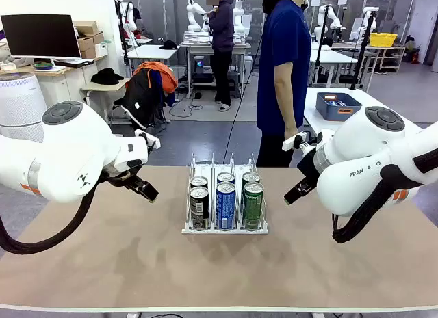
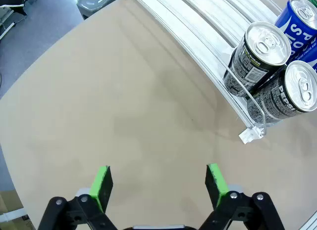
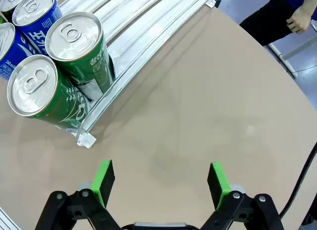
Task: Fill the beverage cans into the dispenser.
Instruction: Pick up the Sprite handed by the human.
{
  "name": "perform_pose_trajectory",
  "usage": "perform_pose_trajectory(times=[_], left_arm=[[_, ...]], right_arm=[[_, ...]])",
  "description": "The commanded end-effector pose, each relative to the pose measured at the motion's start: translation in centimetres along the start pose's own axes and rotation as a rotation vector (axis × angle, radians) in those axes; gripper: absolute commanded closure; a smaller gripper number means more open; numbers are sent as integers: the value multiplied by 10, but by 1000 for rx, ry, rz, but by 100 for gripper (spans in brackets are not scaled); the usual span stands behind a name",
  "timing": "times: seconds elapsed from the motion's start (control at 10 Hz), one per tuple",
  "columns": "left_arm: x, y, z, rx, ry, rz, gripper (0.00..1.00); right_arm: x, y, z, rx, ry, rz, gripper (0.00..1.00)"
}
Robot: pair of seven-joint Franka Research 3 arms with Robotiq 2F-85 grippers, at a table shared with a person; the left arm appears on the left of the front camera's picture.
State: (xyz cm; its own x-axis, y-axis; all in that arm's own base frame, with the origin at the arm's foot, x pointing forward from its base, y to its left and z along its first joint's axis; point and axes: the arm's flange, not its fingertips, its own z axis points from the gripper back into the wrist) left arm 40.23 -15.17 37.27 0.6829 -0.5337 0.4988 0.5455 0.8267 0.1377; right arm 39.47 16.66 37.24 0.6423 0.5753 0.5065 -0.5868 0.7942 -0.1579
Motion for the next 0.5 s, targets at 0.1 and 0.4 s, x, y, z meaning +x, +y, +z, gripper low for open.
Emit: perform_pose_trajectory(times=[0.1, 0.4], left_arm=[[0, 0, 0, 0, 0, 0, 0], [0, 0, 0, 0, 0, 0, 0]], right_arm=[[0, 0, 0, 0, 0, 0, 0], [0, 0, 0, 0, 0, 0, 0]])
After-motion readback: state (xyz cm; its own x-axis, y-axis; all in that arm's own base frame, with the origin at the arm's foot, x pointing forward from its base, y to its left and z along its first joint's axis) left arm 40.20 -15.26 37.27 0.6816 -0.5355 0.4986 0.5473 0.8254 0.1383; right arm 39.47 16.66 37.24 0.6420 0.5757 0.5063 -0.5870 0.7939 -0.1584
